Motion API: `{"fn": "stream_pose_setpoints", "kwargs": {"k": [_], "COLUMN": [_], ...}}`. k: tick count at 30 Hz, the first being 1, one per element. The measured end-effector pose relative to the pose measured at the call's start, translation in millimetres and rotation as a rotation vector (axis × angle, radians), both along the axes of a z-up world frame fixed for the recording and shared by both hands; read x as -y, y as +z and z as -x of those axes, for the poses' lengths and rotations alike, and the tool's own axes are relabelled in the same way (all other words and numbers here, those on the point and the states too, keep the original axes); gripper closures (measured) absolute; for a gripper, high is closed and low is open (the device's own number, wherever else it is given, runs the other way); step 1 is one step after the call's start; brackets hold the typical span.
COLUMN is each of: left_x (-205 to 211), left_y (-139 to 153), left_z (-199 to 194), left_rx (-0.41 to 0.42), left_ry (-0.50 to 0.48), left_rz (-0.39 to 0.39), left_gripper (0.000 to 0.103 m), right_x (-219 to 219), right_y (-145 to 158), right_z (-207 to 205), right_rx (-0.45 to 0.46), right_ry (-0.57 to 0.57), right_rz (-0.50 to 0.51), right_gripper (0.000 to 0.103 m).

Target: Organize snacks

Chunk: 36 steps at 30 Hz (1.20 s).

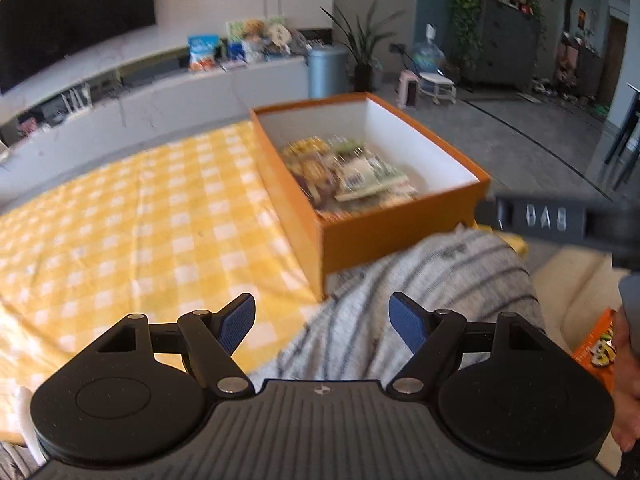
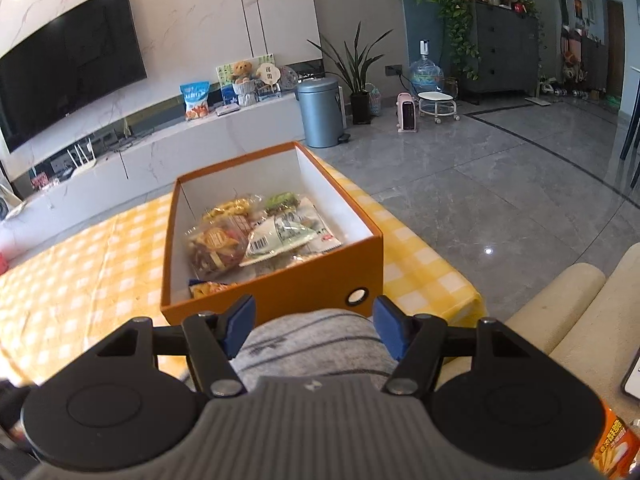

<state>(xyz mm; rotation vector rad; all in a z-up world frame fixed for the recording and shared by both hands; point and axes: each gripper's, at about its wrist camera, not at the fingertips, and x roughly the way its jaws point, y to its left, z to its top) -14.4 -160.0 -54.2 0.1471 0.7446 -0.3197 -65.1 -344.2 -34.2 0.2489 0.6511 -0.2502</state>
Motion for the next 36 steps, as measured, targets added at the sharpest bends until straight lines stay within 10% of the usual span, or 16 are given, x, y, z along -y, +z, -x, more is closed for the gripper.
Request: {"fn": "stream_pose_setpoints", "kwargs": {"k": [36], "left_x": [-40.2], "left_y": [29.5], "left_z": [-12.9], "left_rx": [0.079], "left_ry": [0.098], "left_rz": [0.08], "left_gripper": [0.013], "right_x": [-37.1], "right_y": [-14.8], "right_z": [-13.3], "right_rx": [-0.081], "right_ry": [0.106], "right_rz": [0.127], "right_gripper": [0.038]}}
